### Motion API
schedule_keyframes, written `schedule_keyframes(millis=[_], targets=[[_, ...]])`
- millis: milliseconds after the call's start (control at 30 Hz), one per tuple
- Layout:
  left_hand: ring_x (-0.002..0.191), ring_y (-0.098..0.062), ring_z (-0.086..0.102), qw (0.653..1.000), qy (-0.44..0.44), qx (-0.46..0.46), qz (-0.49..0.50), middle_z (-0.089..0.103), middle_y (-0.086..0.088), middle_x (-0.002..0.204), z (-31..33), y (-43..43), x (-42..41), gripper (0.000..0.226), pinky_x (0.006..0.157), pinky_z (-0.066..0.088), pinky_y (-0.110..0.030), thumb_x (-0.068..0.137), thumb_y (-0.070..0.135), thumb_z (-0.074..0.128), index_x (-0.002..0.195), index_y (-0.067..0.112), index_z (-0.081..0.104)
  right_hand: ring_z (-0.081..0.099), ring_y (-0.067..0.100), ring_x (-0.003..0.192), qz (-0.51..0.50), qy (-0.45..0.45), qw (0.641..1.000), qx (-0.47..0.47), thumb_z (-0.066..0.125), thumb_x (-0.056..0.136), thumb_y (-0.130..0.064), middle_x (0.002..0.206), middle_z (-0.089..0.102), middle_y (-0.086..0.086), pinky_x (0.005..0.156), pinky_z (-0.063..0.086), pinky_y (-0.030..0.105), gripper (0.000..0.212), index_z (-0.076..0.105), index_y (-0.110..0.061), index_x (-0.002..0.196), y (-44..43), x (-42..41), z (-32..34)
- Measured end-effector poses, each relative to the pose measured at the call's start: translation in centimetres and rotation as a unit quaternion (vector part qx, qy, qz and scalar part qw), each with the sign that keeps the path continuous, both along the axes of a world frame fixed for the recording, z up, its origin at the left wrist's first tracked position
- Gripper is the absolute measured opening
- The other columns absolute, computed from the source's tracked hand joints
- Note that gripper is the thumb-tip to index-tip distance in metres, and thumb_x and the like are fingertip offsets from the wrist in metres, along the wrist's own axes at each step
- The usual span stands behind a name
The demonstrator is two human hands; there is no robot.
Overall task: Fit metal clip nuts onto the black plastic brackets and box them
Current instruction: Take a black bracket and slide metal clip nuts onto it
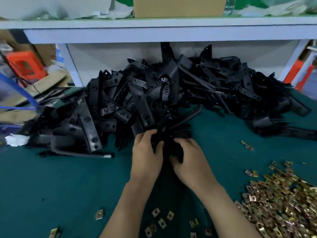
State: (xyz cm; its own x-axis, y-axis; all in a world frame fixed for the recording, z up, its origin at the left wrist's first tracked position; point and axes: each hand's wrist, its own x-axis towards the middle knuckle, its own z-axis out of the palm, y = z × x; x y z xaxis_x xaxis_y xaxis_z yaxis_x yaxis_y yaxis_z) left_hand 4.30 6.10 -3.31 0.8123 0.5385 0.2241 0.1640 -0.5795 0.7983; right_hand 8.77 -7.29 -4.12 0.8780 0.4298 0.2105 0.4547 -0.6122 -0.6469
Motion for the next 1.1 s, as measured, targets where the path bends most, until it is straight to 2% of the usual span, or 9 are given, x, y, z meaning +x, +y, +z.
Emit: schedule_keyframes(millis=[133, 267, 367, 600, 667, 800, 900, 967, 1100], targets=[[0.104, -0.013, 0.058, 1.0, -0.006, 0.02, 0.001, 0.051, 0.007, 0.115, -0.8, 0.6, 0.1, 0.031, 0.079, 0.037, -0.002, 0.097, 0.022, 0.069, 0.127, 0.019, 0.066, 0.048, 0.003, 0.111, -0.001, 0.002, 1.0, 0.006, 0.069, 0.09, -0.022, 0.118, 0.061, -0.012, 0.086, 0.032, 0.004, 0.038, 0.063, -0.026, 0.127, -0.3, 0.1, 0.2], [0.089, 0.001, 0.048, 0.998, -0.049, 0.041, 0.01, 0.053, 0.012, 0.111, -0.7, 1.0, -0.4, 0.023, 0.072, 0.039, 0.0, 0.099, 0.03, 0.064, 0.121, 0.025, 0.067, 0.052, -0.005, 0.085, -0.005, 0.034, 0.999, -0.025, 0.074, 0.086, -0.031, 0.097, 0.054, -0.019, 0.066, 0.039, 0.003, 0.019, 0.067, -0.031, 0.105, -1.0, 0.3, 0.5], [0.079, -0.005, 0.055, 0.996, -0.08, 0.026, -0.007, 0.062, 0.01, 0.1, -0.5, 0.9, -0.9, 0.02, 0.064, 0.041, -0.01, 0.101, 0.035, 0.058, 0.119, 0.027, 0.063, 0.058, -0.003, 0.071, 0.0, 0.073, 0.997, -0.034, 0.075, 0.086, -0.025, 0.081, 0.063, -0.017, 0.056, 0.043, 0.006, 0.009, 0.069, -0.031, 0.089, -1.4, 0.4, 0.7], [0.052, -0.009, 0.05, 0.983, -0.18, -0.014, -0.03, 0.059, 0.011, 0.073, 0.4, 0.4, -1.6, 0.02, 0.045, 0.036, -0.016, 0.102, 0.052, 0.045, 0.108, 0.038, 0.058, 0.06, -0.003, 0.074, -0.008, 0.061, 0.998, 0.014, 0.056, 0.088, -0.001, 0.082, 0.065, -0.014, 0.058, 0.045, 0.007, 0.029, 0.066, -0.028, 0.094, -1.7, 0.6, 0.7], [0.053, -0.014, 0.056, 0.978, -0.205, -0.03, -0.016, 0.059, 0.007, 0.071, 0.7, 0.2, -1.6, 0.015, 0.047, 0.046, -0.027, 0.105, 0.052, 0.043, 0.103, 0.043, 0.056, 0.06, -0.006, 0.075, -0.021, 0.069, 0.997, 0.039, 0.052, 0.09, 0.0, 0.081, 0.065, -0.014, 0.052, 0.045, 0.007, 0.031, 0.066, -0.027, 0.094, -1.6, 0.8, 0.6], [0.053, -0.01, 0.059, 0.96, -0.238, -0.14, -0.035, 0.059, 0.009, 0.071, 1.3, -0.7, -1.5, 0.021, 0.053, 0.054, -0.024, 0.106, 0.045, 0.046, 0.101, 0.032, 0.06, 0.059, -0.014, 0.075, -0.038, 0.067, 0.991, 0.106, 0.053, 0.093, 0.0, 0.08, 0.067, -0.017, 0.05, 0.04, 0.004, 0.032, 0.07, -0.028, 0.091, -1.7, 1.2, 0.8], [0.062, -0.015, 0.058, 0.911, -0.217, -0.34, -0.083, 0.059, 0.001, 0.079, 1.9, -0.8, -1.6, 0.028, 0.063, 0.059, -0.031, 0.106, 0.037, 0.052, 0.099, 0.011, 0.059, 0.058, -0.017, 0.077, -0.035, 0.059, 0.99, 0.124, 0.065, 0.091, -0.005, 0.079, 0.067, -0.02, 0.06, 0.041, 0.001, 0.026, 0.072, -0.03, 0.092, -2.3, 1.3, 1.3], [0.07, -0.019, 0.063, 0.843, -0.187, -0.485, -0.137, 0.063, -0.007, 0.084, 2.5, -0.4, -1.9, 0.022, 0.071, 0.06, -0.035, 0.104, 0.032, 0.055, 0.107, 0.011, 0.06, 0.059, -0.016, 0.077, -0.032, 0.058, 0.989, 0.131, 0.072, 0.087, -0.008, 0.078, 0.067, -0.019, 0.062, 0.041, 0.001, 0.025, 0.07, -0.033, 0.087, -2.9, 1.4, 1.9], [0.114, -0.033, 0.068, 0.72, -0.115, -0.629, -0.269, 0.071, -0.013, 0.118, 3.4, 0.8, -3.0, 0.024, 0.085, 0.06, -0.033, 0.099, 0.023, 0.057, 0.119, 0.012, 0.062, 0.063, -0.004, 0.075, -0.022, 0.076, 0.986, 0.148, 0.077, 0.083, -0.011, 0.075, 0.069, -0.014, 0.064, 0.045, 0.007, 0.02, 0.072, -0.03, 0.082, -4.4, 1.1, 3.4]])
